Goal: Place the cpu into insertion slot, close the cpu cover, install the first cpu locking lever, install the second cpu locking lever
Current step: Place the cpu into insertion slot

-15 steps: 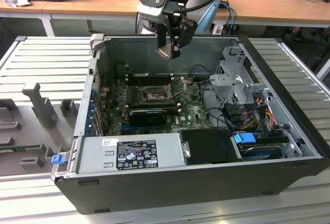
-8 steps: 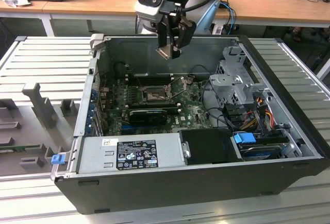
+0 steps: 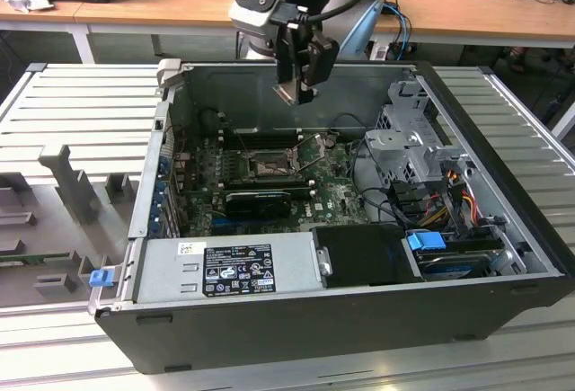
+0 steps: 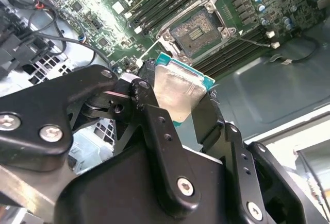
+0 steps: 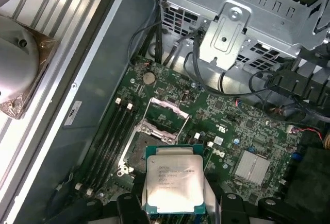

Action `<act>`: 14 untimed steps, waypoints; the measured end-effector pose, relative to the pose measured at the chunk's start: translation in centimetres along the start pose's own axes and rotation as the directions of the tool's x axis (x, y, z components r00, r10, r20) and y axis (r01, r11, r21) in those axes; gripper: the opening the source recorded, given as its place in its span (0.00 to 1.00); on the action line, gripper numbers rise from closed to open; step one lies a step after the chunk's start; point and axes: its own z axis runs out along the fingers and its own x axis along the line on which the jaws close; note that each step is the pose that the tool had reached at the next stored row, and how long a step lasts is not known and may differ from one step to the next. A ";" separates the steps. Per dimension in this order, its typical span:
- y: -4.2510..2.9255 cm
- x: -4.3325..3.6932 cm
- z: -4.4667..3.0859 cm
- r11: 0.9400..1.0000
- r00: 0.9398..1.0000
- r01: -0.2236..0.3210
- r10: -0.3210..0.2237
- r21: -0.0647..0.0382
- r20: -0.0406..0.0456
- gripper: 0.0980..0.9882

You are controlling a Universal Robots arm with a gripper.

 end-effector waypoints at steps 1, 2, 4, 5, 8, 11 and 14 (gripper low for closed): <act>0.00 0.00 0.03 1.000 1.000 -0.022 0.022 0.000 0.002 0.48; 0.00 0.00 0.06 0.999 0.999 -0.036 0.036 -0.001 0.003 0.48; -0.01 0.00 0.10 0.998 0.998 -0.061 0.061 -0.001 0.005 0.48; -0.01 0.00 0.14 0.997 0.997 -0.082 0.082 -0.002 0.007 0.48; -0.05 0.01 0.18 0.994 0.994 -0.110 0.110 -0.003 0.010 0.48; -0.07 0.02 0.22 0.989 0.989 -0.148 0.148 -0.004 0.013 0.48; -0.07 0.02 0.27 0.982 0.981 -0.191 0.191 -0.005 0.016 0.48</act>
